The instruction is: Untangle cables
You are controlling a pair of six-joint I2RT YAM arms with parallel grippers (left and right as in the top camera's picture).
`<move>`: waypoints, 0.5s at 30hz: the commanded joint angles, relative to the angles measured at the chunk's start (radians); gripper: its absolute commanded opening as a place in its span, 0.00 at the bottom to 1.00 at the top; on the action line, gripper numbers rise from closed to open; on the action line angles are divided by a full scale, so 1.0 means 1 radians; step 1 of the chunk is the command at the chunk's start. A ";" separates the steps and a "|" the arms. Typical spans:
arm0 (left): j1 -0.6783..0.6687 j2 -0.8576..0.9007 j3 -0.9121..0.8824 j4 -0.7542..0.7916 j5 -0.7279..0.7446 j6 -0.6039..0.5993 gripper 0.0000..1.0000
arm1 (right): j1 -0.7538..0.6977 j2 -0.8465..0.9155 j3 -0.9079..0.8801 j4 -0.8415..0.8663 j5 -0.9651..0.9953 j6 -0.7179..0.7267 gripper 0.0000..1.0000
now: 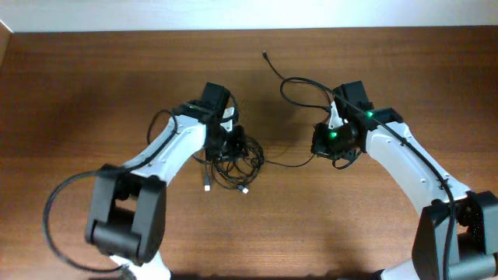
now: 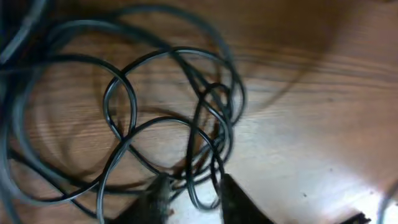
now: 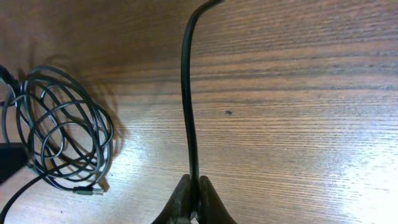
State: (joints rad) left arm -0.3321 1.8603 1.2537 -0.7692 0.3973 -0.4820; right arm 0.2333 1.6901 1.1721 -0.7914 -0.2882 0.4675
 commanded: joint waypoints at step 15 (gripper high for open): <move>0.047 -0.231 0.245 0.006 0.811 0.065 0.00 | -0.005 0.003 0.004 0.117 0.035 0.093 0.04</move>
State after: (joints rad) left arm -0.2874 1.7538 1.4391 -0.7773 1.1362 -0.4454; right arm 0.2333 1.6901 1.1721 -0.7044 -0.2707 0.5018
